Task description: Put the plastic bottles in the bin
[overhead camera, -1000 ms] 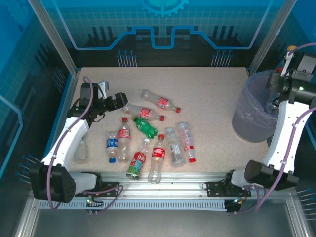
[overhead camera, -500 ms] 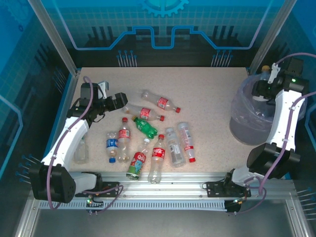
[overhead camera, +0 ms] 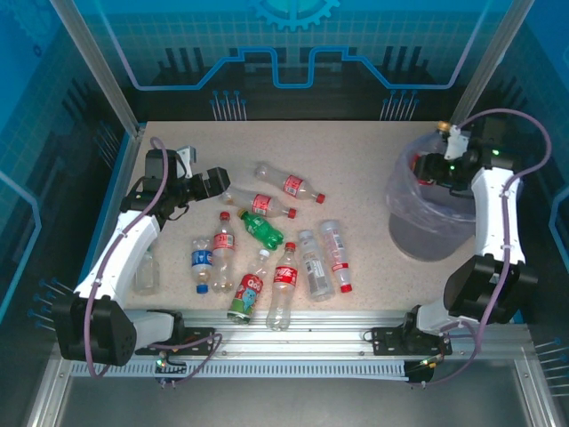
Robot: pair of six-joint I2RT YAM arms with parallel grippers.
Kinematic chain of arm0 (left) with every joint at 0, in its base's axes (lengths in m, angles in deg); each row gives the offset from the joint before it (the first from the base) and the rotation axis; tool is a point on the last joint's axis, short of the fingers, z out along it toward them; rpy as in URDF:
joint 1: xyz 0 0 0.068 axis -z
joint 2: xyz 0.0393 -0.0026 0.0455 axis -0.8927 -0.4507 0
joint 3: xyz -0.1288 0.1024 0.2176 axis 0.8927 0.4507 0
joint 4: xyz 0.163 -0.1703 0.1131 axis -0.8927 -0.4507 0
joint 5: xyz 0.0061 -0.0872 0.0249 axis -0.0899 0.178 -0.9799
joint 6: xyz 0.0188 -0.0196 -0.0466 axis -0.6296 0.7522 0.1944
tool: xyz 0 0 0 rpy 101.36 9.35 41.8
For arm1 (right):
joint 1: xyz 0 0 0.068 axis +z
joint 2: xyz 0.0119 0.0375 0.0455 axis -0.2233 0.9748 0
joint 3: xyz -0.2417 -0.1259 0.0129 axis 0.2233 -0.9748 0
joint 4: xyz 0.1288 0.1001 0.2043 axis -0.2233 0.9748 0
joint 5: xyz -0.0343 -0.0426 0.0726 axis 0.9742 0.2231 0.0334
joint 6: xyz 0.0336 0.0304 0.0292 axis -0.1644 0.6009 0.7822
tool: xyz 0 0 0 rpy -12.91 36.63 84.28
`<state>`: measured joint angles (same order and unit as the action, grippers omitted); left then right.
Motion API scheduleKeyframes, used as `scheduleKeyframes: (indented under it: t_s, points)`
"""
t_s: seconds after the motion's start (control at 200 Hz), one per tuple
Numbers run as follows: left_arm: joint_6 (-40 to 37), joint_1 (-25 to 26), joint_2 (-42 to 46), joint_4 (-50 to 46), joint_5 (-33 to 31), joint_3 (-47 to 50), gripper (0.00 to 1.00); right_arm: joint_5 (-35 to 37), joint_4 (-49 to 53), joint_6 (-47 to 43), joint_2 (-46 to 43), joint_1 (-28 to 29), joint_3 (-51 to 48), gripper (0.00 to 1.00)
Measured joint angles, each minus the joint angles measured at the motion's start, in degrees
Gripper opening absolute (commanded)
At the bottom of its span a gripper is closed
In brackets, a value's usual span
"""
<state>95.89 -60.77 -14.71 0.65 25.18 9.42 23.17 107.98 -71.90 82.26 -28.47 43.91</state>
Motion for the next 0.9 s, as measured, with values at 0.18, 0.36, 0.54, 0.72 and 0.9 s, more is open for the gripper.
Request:
scheduleKeyframes:
  t_s: [0.18,0.36,0.54,0.72,0.9]
  points:
    - [-0.17,-0.02,0.0,-0.02,-0.04,0.0,0.99,-4.63,-3.85,2.03,1.18,6.14,-0.68,0.64]
    - [-0.37,-0.02,0.0,-0.11,-0.48,0.0,0.99,-6.36,-6.6,3.5,3.28,12.28,-0.98,0.64]
    - [-0.44,0.0,0.0,-0.5,-0.9,0.0,0.99,-3.21,-5.97,3.32,2.62,15.15,-0.98,0.64]
    - [-0.59,-0.02,0.0,-0.9,-1.07,0.0,0.99,1.11,-3.5,1.81,-0.98,14.64,-0.98,0.65]
    - [-1.33,0.0,-1.2,-2.84,-1.09,-0.61,0.99,4.02,-3.34,0.26,-5.2,14.32,-5.44,0.65]
